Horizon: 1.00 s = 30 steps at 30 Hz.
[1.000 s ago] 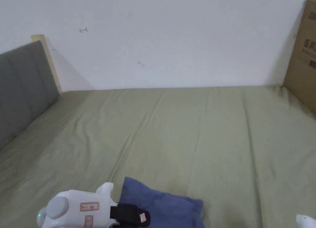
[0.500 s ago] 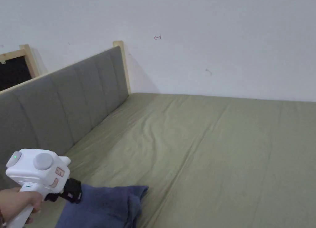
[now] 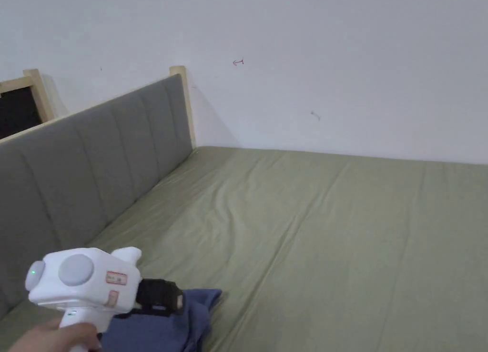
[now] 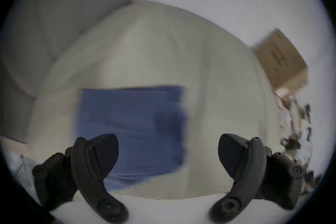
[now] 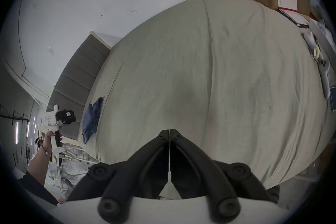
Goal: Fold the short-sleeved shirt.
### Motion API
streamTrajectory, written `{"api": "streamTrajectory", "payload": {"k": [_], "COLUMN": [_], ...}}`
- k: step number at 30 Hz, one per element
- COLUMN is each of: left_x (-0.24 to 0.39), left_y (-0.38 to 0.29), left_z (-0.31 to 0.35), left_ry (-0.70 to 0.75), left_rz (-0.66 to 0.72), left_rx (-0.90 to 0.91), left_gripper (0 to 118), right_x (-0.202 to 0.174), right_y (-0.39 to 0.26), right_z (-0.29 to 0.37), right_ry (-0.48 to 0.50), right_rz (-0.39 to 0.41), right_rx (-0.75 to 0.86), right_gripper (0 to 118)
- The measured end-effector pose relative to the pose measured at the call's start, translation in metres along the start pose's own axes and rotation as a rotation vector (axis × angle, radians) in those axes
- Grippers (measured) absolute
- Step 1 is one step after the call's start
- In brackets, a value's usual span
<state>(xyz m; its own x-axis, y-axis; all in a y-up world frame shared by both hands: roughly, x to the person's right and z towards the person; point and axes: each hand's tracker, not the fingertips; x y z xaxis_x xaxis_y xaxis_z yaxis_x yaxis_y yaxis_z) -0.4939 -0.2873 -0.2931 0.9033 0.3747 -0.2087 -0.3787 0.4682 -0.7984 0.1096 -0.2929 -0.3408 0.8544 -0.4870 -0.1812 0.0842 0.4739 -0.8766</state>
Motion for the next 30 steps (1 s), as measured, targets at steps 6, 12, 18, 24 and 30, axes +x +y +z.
{"api": "streamTrajectory", "payload": {"k": [6,12,18,24,30], "left_x": [0.136,0.239,0.298,0.325,0.329], "left_y": [-0.041,-0.072,-0.097,-0.125,-0.139], "left_z": [-0.044,-0.029,0.026,0.045,0.053], "left_ry": [-0.263,-0.233,-0.025,0.162,0.144], "left_rz": [-0.132,-0.206,-0.315,-0.425,-0.422], "left_rx": [0.019,0.371,0.900,1.112,1.117], "left_gripper": [1,1,1,1,24], "right_x": [-0.007,-0.024,-0.045,-0.056,-0.065], "right_y": [0.006,0.013,0.012,-0.001,-0.003], "right_z": [0.010,0.041,0.083,0.096,0.107], "right_ry": [-0.019,-0.098,-0.109,-0.209,-0.219], "right_rz": [0.078,0.198,0.362,0.417,0.414], "right_rx": [0.013,0.232,0.689,0.932,0.970], "right_gripper": [0,0,0,0,76]}}
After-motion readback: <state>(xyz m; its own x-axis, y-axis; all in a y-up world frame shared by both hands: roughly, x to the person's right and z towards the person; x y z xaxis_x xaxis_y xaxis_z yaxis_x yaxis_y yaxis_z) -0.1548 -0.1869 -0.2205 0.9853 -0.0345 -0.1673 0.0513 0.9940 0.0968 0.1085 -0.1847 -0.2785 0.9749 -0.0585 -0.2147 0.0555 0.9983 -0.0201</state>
